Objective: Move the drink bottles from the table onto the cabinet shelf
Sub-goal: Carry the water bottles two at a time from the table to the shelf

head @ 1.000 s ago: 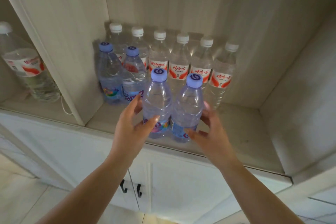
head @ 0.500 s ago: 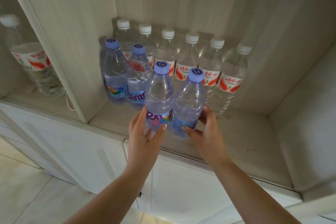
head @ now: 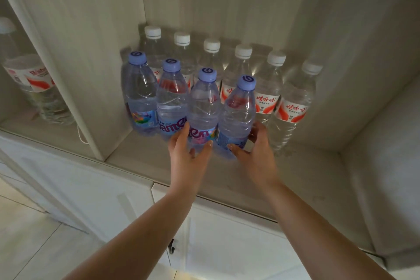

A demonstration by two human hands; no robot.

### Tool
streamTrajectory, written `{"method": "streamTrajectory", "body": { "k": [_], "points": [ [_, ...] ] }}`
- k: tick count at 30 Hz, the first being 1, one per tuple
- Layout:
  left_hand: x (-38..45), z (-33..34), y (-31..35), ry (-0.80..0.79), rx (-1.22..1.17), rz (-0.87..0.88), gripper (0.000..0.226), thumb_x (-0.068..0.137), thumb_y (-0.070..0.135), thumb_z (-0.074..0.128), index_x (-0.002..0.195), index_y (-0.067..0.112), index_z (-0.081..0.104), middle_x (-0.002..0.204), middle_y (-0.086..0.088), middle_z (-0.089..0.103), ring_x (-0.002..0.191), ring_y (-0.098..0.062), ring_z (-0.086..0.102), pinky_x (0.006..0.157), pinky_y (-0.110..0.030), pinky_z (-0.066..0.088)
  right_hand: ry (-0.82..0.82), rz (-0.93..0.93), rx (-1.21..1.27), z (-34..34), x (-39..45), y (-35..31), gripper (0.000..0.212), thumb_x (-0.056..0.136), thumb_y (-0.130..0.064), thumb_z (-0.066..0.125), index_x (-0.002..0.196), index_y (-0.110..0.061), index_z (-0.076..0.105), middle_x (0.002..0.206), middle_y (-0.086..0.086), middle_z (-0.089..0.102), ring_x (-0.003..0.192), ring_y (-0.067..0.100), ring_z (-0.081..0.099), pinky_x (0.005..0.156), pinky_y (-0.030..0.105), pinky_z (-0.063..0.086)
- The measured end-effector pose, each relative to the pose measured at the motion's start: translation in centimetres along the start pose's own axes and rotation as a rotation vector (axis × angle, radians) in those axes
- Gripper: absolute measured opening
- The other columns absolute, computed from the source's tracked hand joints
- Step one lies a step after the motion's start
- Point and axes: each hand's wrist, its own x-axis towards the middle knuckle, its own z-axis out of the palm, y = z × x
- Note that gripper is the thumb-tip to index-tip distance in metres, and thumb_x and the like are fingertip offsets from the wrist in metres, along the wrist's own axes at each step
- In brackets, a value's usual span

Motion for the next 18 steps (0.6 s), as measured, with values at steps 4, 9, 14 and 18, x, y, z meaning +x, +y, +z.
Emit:
{"method": "streamTrajectory", "body": {
  "k": [4, 9, 14, 18],
  "points": [
    [0.7, 0.4, -0.3, 0.001, 0.013, 0.009, 0.073, 0.074, 0.032, 0.069, 0.141, 0.025, 0.043, 0.138, -0.008, 0.046, 0.119, -0.013, 0.056, 0.100, -0.041, 0.050, 0.016, 0.000, -0.010, 0.1, 0.1, 0.3, 0.069, 0.072, -0.009, 0.077, 0.130, -0.018, 0.039, 0.119, -0.005, 0.056, 0.109, 0.009, 0.056, 0.086, 0.017, 0.046],
    [0.9, 0.3, -0.7, -0.006, 0.047, 0.004, 0.068, 0.079, 0.025, 0.071, 0.141, 0.025, 0.043, 0.138, -0.009, 0.049, 0.118, -0.014, 0.057, 0.100, -0.041, 0.051, 0.005, 0.020, -0.023, 0.1, 0.1, 0.2, 0.070, 0.073, -0.012, 0.077, 0.131, -0.021, 0.038, 0.120, -0.007, 0.056, 0.110, 0.006, 0.055, 0.079, 0.004, 0.042],
    [0.5, -0.7, 0.0, -0.052, -0.019, 0.018, 0.050, 0.083, 0.016, 0.070, 0.124, 0.039, 0.052, 0.133, 0.004, 0.057, 0.121, -0.006, 0.055, 0.094, -0.019, 0.049, -0.013, 0.043, -0.069, -0.7, -0.4, 0.2, 0.079, 0.072, -0.019, 0.078, 0.138, -0.022, 0.034, 0.128, -0.001, 0.056, 0.116, 0.011, 0.055, 0.094, 0.029, 0.048],
    [-1.3, -2.5, -0.1, -0.136, -0.138, -0.034, 0.043, 0.079, 0.011, 0.073, 0.107, 0.041, 0.061, 0.116, 0.011, 0.067, 0.111, -0.004, 0.063, 0.090, -0.021, 0.049, 0.006, 0.158, -0.025, -2.4, -3.2, -0.3, 0.080, 0.073, -0.016, 0.077, 0.141, -0.024, 0.035, 0.131, -0.002, 0.051, 0.117, 0.009, 0.052, 0.095, 0.035, 0.051]
  ]
}}
